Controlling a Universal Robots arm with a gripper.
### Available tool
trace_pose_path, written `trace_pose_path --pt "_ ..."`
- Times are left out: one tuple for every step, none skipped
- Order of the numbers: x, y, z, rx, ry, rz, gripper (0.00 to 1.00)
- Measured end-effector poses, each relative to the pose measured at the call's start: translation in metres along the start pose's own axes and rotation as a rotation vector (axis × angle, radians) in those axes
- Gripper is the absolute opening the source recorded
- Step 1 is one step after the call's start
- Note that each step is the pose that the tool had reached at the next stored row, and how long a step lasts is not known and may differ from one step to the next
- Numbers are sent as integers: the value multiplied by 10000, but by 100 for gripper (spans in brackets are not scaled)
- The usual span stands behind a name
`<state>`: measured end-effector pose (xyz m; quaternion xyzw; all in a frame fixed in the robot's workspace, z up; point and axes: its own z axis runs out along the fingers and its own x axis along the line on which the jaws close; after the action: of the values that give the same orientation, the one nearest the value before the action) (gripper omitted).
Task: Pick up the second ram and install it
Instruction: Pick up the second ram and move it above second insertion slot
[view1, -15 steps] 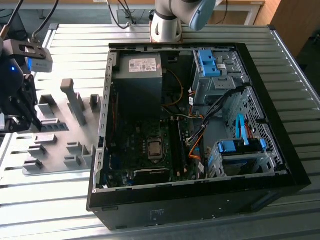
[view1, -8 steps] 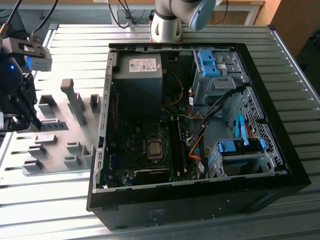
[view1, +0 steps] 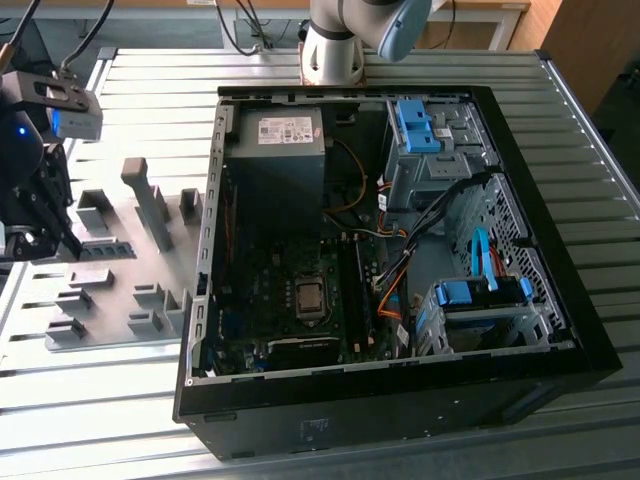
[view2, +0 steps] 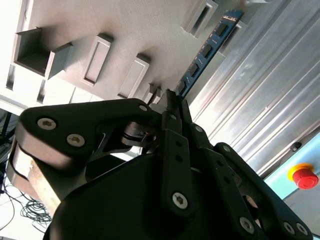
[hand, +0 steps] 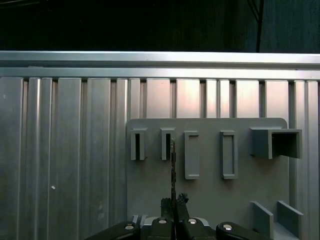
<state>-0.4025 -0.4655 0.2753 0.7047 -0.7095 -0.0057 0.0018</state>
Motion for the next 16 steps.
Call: trace_pose_path --pt "0 0 -5 -1 1 0 14" --pt "0 0 -9 -1 0 0 14" --pt "0 0 -12 1 -1 0 14" --pt "0 0 -16 0 0 0 14" --pt "0 0 -20 0 0 0 14" --pt "0 0 -23 -1 0 0 14" --pt "0 0 -27 0 0 0 14" --pt "0 0 -31 0 0 0 14" --pt "0 0 -35 -1 0 0 14" --pt "0 0 -38 0 0 0 14" --pt "0 0 -42 0 0 0 14" --pt "0 1 -46 -1 0 0 14" --pt "0 0 -50 -1 0 0 14" --pt "0 1 -54 0 0 0 14" --pt "0 1 -59 -2 1 0 14" --pt "0 1 -65 -2 2 0 14"
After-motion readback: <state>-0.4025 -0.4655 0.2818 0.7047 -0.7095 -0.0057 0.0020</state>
